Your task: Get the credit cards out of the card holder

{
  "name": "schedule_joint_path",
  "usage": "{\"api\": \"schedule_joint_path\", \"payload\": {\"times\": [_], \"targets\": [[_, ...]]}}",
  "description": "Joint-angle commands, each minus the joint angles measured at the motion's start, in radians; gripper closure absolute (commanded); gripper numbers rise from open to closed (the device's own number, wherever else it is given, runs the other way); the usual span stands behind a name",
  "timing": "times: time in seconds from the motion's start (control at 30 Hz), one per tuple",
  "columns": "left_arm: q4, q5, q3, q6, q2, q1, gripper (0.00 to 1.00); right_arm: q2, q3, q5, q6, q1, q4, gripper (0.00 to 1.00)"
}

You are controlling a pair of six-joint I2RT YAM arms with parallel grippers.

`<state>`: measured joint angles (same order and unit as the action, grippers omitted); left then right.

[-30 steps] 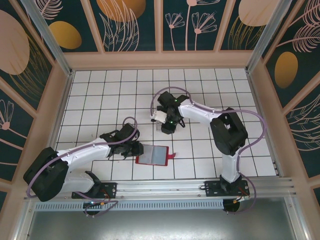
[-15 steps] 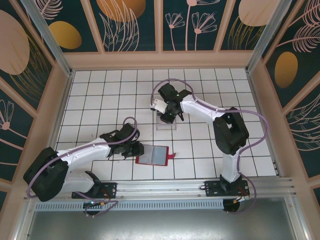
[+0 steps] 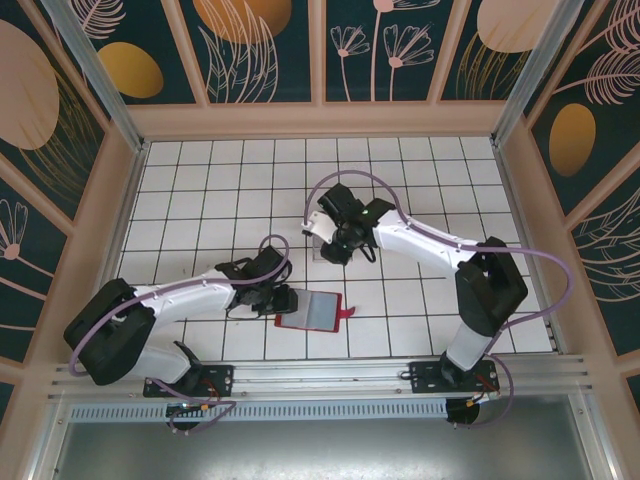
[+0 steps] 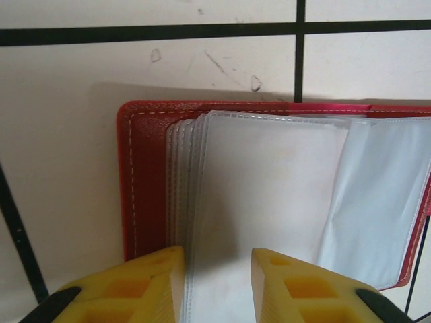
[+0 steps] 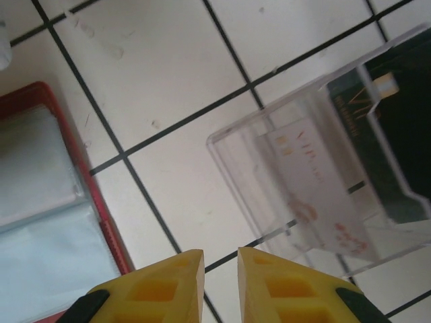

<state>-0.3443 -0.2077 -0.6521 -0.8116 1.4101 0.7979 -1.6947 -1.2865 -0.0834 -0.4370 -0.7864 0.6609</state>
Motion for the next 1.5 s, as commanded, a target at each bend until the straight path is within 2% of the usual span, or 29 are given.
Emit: {"api": "schedule_joint_path", "payload": {"times": [0.0,0.1,0.4,0.67,0.8,1.03,1.2,1.3,1.47], "targets": [[-0.044,0.020,-0.044,0.014,0.013,0.011,0.66,0.060,0.030,-0.008,0.051,-0.006,-0.019,0.79],[-0.081,0.057,-0.070,0.015,0.000,0.012,0.63,0.088,0.059,-0.009,0.084,-0.007,-0.038,0.79],[-0.062,0.028,-0.099,0.022,0.072,0.036,0.62,0.188,0.177,-0.002,0.253,-0.006,-0.129,0.79],[-0.038,-0.001,-0.107,0.028,0.137,0.046,0.62,0.268,0.288,0.094,0.545,-0.005,-0.226,0.75],[-0.033,-0.009,-0.127,0.032,0.148,0.053,0.62,0.297,0.343,0.103,0.760,-0.004,-0.268,0.76],[0.036,-0.071,-0.122,0.013,0.159,0.063,0.64,0.273,0.439,-0.061,1.059,-0.004,-0.326,0.81],[0.104,-0.107,-0.084,-0.014,0.153,0.064,0.72,0.292,0.531,-0.202,1.204,-0.026,-0.459,0.81],[0.139,-0.125,-0.063,-0.026,0.153,0.064,0.79,0.277,0.562,-0.245,1.252,-0.038,-0.515,0.81],[0.162,-0.131,-0.046,-0.032,0.156,0.063,0.83,0.213,0.550,-0.273,1.262,-0.055,-0.531,0.80]]}}
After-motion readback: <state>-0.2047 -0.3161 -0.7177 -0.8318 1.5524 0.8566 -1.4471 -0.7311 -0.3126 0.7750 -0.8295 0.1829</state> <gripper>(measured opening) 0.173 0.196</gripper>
